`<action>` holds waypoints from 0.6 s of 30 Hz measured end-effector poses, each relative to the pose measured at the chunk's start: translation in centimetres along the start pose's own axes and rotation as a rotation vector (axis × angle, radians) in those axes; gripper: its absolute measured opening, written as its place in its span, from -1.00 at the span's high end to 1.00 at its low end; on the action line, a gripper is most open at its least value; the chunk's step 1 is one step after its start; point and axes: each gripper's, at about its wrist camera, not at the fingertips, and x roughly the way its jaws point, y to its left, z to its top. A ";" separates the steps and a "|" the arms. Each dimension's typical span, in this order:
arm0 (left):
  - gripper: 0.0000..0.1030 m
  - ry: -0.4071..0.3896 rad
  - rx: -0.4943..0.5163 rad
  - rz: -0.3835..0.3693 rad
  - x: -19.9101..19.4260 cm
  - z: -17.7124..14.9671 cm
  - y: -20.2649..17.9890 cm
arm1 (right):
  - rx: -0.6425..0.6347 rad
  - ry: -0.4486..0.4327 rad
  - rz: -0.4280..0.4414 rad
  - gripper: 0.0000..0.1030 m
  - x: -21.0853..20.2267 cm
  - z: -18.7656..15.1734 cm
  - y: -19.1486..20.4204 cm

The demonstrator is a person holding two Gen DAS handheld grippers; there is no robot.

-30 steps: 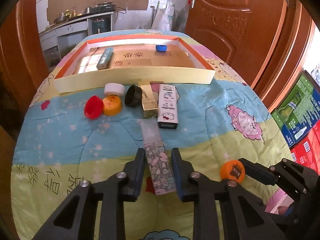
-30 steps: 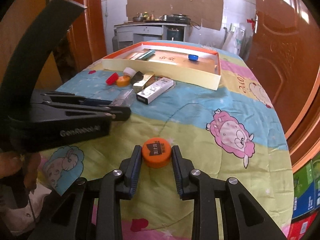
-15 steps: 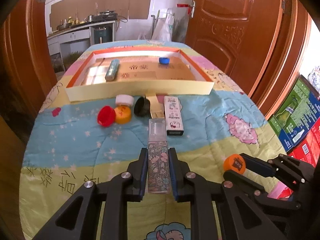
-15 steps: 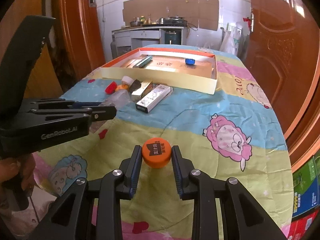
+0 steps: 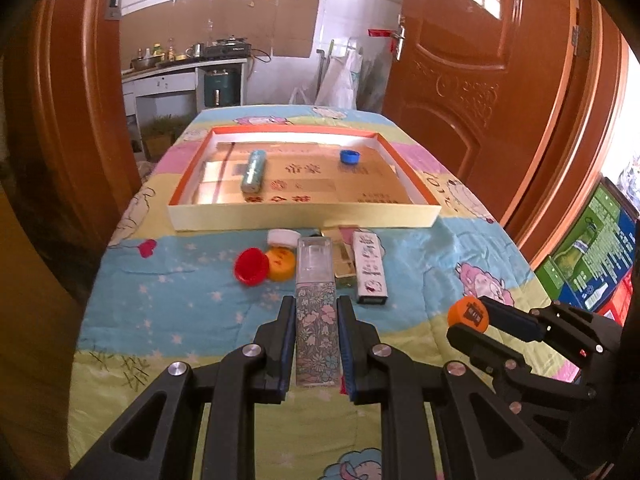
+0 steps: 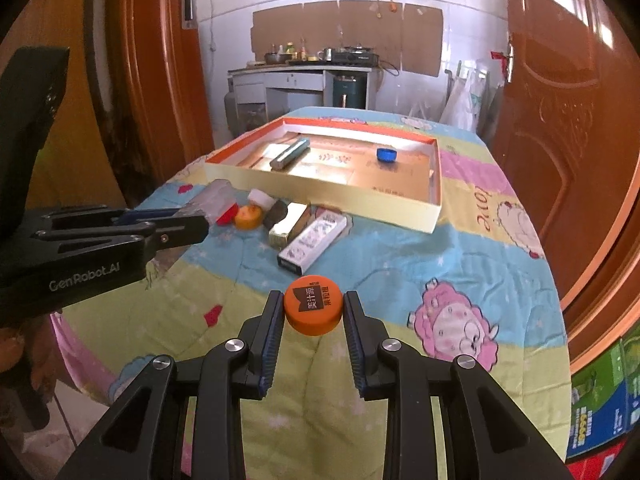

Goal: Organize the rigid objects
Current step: 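Carry the orange cap with the right tool while the left tool carries the clear tube toward the lid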

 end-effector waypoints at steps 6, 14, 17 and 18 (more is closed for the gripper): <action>0.60 -0.004 -0.017 0.009 0.1 0.8 1.1 | -0.013 -0.002 0.006 0.41 0.5 1.2 0.3; 0.60 0.000 -0.032 0.012 0.8 2.1 2.2 | -0.023 0.003 0.018 0.41 1.5 2.9 0.2; 0.60 -0.001 -0.035 0.014 1.0 2.7 2.4 | -0.026 0.001 0.023 0.41 1.8 3.6 0.1; 0.60 -0.002 -0.036 0.015 1.1 2.9 2.4 | -0.027 -0.001 0.024 0.41 1.9 3.9 0.1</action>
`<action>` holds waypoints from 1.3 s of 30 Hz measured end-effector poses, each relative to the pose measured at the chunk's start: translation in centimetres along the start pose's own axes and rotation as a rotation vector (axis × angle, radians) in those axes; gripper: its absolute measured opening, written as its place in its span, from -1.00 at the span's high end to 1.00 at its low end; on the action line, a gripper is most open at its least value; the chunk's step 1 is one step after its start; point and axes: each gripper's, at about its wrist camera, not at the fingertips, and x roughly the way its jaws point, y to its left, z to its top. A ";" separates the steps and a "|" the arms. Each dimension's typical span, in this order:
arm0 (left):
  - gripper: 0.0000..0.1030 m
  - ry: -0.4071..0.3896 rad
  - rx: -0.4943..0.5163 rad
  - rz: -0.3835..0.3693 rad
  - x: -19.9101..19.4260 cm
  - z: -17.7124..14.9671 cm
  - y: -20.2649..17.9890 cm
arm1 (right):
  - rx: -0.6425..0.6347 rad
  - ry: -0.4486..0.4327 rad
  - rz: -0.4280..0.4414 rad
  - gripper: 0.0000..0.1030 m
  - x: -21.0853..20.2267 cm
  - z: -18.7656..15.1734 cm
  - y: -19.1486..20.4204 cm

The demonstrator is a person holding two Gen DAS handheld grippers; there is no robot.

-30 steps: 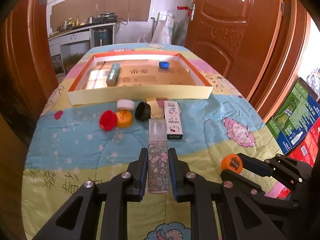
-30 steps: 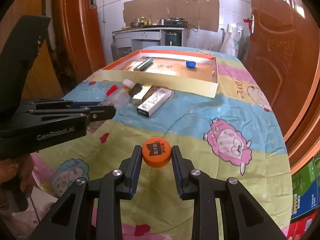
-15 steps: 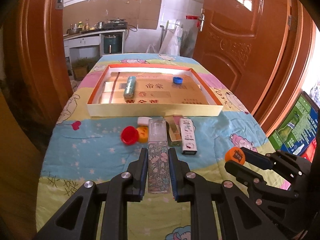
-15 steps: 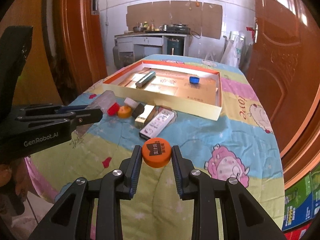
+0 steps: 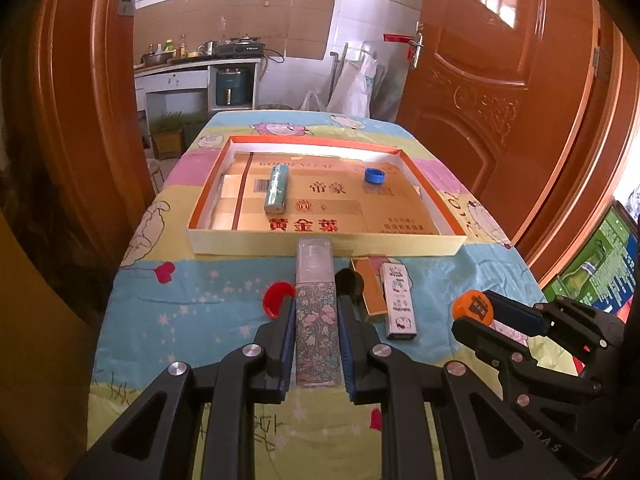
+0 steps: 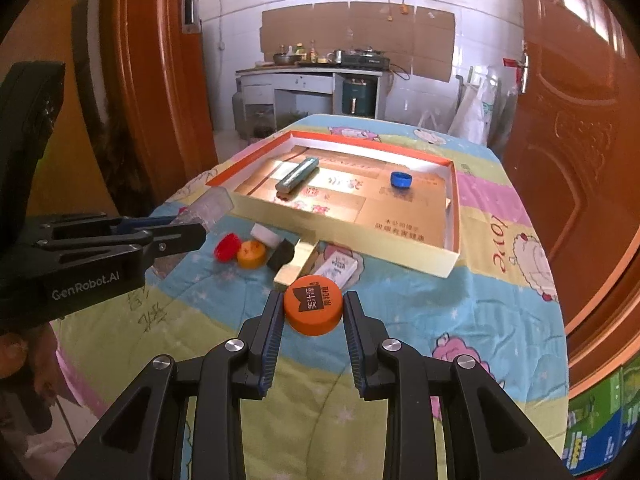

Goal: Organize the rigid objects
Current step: 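Carry the orange cap with the right tool while the left tool carries the clear tube toward the lid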

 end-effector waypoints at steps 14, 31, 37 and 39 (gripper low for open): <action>0.60 -0.006 -0.014 -0.014 1.5 2.3 0.4 | 0.021 -0.013 0.000 0.41 1.6 2.3 -1.8; 0.60 0.008 0.014 -0.069 5.1 6.6 -1.4 | 0.047 -0.054 -0.029 0.41 3.7 6.4 -5.3; 0.60 0.017 0.023 -0.070 6.6 7.9 -1.6 | 0.078 -0.052 -0.021 0.41 5.0 7.5 -7.0; 0.60 0.022 0.025 -0.067 7.2 8.3 -1.7 | 0.090 -0.048 -0.019 0.41 5.5 7.8 -7.5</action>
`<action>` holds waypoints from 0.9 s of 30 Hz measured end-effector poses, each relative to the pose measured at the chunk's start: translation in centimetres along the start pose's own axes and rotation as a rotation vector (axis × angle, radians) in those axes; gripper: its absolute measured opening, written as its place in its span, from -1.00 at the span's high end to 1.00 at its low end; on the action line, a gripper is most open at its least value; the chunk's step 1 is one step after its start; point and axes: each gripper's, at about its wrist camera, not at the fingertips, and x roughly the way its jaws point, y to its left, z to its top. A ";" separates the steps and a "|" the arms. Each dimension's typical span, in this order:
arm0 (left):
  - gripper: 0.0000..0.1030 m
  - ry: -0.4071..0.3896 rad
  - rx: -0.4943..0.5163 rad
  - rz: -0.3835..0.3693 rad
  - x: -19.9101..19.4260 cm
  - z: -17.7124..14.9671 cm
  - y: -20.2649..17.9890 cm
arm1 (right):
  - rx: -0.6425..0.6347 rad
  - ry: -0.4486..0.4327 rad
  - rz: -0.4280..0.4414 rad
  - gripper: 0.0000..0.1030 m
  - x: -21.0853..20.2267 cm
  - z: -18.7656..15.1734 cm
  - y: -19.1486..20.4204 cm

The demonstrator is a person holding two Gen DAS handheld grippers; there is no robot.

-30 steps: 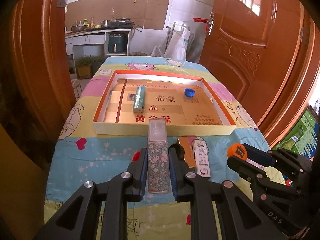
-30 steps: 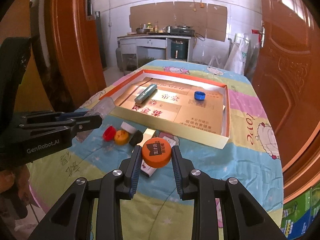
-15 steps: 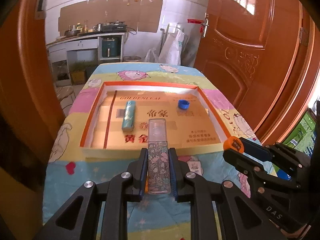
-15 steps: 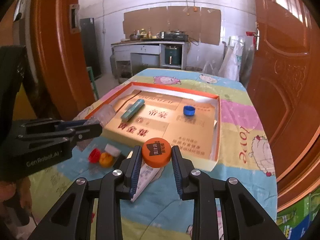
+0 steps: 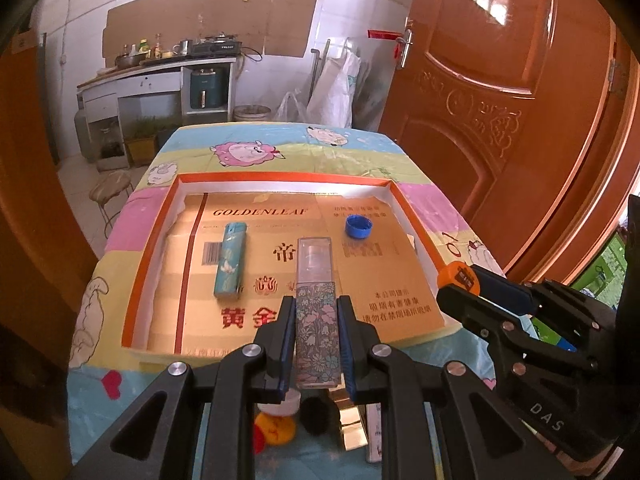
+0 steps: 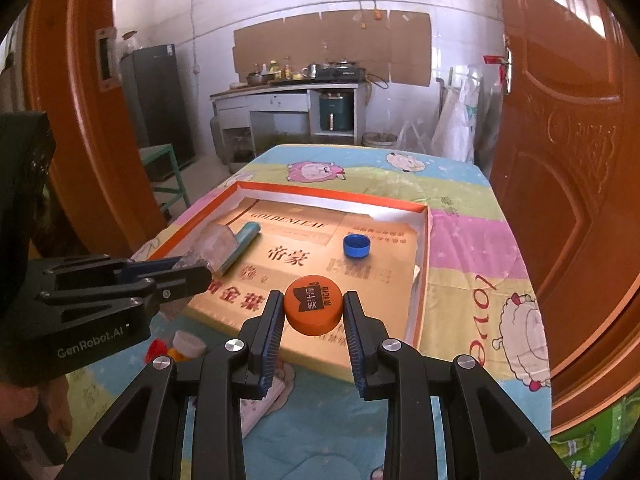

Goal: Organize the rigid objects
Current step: 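Carry the orange cap with the right tool while the left tool carries the clear tube toward the lid, then lower and release the orange cap with the right tool while the left tool releases the tube in the lid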

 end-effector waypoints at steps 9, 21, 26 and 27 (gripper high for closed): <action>0.60 0.030 0.001 0.020 2.7 1.0 0.2 | 0.022 0.025 0.000 0.41 2.7 1.2 -1.2; 0.60 0.071 -0.008 0.040 5.9 2.3 1.3 | 0.033 0.067 0.004 0.41 6.4 2.3 -2.6; 0.60 0.085 -0.002 0.045 7.0 2.6 1.3 | 0.042 0.082 0.004 0.41 7.6 2.5 -3.0; 0.60 0.088 0.000 0.047 7.2 2.7 1.3 | 0.044 0.086 0.005 0.41 7.9 2.5 -3.1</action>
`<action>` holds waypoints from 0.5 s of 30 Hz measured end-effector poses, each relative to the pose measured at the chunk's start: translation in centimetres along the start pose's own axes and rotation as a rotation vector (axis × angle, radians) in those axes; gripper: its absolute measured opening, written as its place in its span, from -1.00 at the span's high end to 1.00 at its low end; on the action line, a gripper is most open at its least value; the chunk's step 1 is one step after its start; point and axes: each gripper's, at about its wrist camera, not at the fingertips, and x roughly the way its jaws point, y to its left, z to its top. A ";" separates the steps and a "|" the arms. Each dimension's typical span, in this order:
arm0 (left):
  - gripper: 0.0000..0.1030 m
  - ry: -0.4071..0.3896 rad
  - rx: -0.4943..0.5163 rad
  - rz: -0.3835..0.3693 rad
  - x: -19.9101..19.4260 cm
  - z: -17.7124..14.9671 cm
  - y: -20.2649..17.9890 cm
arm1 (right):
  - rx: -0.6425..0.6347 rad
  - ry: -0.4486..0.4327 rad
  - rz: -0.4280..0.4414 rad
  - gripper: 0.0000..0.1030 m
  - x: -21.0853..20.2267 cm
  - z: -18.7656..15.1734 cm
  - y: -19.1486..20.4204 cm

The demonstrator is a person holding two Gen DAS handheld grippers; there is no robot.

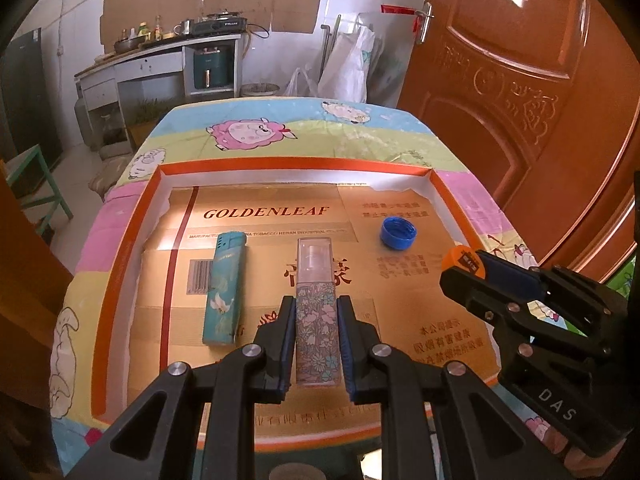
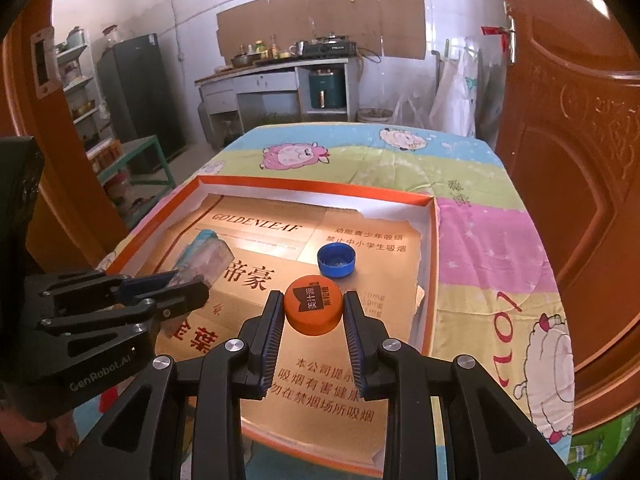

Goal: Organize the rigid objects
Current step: 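Lower and release the orange cap with the right tool while the left tool releases the tube in the lid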

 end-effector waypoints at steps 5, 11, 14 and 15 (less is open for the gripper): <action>0.60 0.018 0.001 0.007 1.0 0.4 0.1 | 0.006 0.025 -0.011 0.41 1.2 0.2 -0.4; 0.60 0.046 0.005 0.009 2.3 0.4 0.1 | 0.021 0.061 -0.014 0.41 2.4 0.2 -0.8; 0.60 0.059 0.005 0.010 2.8 0.3 0.1 | 0.020 0.077 -0.017 0.41 2.9 0.2 -0.8; 0.60 0.063 0.005 0.011 2.9 0.3 0.1 | 0.019 0.085 -0.021 0.41 3.2 0.2 -0.8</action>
